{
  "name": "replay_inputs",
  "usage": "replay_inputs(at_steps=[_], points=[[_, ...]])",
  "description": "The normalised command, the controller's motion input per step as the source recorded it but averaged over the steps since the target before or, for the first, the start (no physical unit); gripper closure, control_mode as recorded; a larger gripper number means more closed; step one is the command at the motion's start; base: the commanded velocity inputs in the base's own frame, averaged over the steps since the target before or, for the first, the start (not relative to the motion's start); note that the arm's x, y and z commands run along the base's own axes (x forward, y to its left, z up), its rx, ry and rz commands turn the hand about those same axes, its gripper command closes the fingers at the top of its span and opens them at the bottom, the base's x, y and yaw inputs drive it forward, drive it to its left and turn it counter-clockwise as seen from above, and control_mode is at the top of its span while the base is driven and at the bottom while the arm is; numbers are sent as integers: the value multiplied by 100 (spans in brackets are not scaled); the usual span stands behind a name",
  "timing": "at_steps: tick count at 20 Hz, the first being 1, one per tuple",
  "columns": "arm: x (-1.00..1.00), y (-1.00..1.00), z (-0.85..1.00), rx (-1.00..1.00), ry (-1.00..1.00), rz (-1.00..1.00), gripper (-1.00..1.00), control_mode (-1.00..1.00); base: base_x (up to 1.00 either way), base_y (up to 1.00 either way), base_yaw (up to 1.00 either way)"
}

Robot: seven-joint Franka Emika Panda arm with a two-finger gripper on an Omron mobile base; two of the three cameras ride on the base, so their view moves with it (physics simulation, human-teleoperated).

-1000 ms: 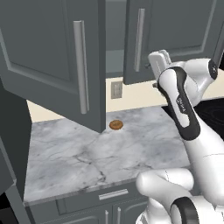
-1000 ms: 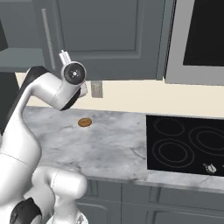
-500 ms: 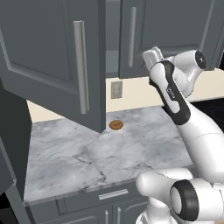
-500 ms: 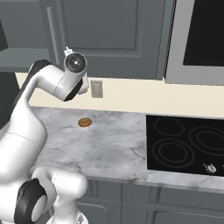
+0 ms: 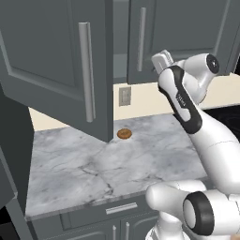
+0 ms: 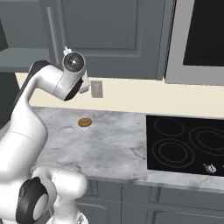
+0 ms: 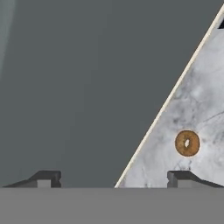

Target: Close all open cabinet doors.

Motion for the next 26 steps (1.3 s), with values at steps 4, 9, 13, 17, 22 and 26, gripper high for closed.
replay_inputs(at_steps=[4, 9, 13, 17, 22, 26], points=[[53, 0, -27, -1, 0, -4, -100, -100, 0, 0, 0], [62, 0, -28, -2, 0, -5, -100, -100, 0, 0, 0], [66, 0, -33, -3, 0, -5, -100, -100, 0, 0, 0], [32, -6, -26, -1, 0, -3, -100, -100, 0, 0, 0], [-70, -21, -21, 0, -8, 0, -100, -100, 0, 0, 0], [-100, 0, -34, 0, -8, 0, -100, -100, 0, 0, 0]])
